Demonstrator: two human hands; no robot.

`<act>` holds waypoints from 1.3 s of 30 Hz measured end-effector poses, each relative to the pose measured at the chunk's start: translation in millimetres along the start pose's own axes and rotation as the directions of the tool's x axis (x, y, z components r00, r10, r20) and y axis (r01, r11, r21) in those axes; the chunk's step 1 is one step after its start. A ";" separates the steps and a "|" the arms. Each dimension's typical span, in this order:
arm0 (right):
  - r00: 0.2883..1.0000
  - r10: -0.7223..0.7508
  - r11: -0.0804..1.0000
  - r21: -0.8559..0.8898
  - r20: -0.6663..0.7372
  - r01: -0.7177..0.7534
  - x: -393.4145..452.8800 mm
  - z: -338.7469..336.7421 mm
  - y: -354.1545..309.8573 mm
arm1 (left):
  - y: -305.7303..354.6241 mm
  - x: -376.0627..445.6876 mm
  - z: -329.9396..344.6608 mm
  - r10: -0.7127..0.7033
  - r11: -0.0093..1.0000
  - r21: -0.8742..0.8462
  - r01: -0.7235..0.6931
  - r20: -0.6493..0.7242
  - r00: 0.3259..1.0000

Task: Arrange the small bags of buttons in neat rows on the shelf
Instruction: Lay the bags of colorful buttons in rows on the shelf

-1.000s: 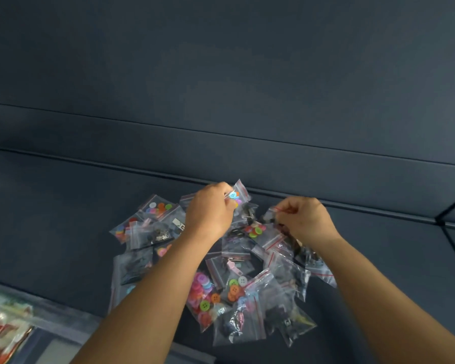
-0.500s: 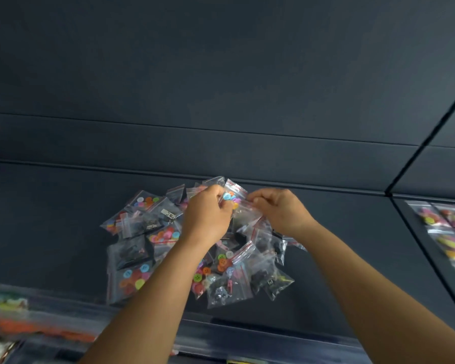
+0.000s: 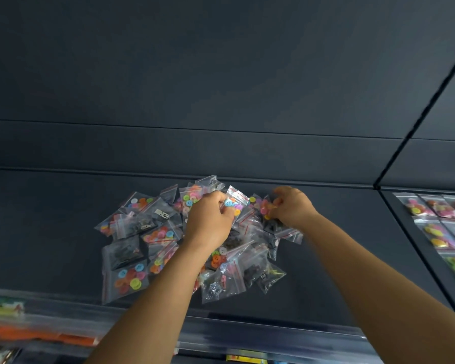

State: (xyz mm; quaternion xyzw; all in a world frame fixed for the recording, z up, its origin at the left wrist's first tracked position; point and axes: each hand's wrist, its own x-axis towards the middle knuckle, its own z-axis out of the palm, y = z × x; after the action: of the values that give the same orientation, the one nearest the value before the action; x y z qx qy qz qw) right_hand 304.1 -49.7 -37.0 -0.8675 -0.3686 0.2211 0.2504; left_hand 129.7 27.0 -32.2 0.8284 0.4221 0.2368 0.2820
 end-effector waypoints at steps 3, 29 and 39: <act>0.999 0.025 0.994 0.107 -0.043 -0.021 -0.3 -3.7 0.5 | 3.9 -1.5 -0.4 0.001 1.000 -0.031 -0.001 0.002 1.000; 0.960 0.116 0.531 0.832 -0.256 0.158 -152.7 -142.7 160.5 | 231.7 -93.2 126.6 0.085 0.720 -0.686 0.107 0.240 0.967; 0.934 0.180 0.581 0.799 -0.310 0.153 -192.4 -242.6 289.8 | 351.2 -150.1 228.8 0.067 0.719 -0.673 0.174 0.315 0.947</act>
State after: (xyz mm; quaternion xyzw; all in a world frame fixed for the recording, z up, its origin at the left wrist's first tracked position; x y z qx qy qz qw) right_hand 473.9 -434.6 16.6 -0.6836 -0.1673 0.2051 0.6802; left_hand 392.9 -329.4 12.2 0.6769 0.2760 0.2324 0.6416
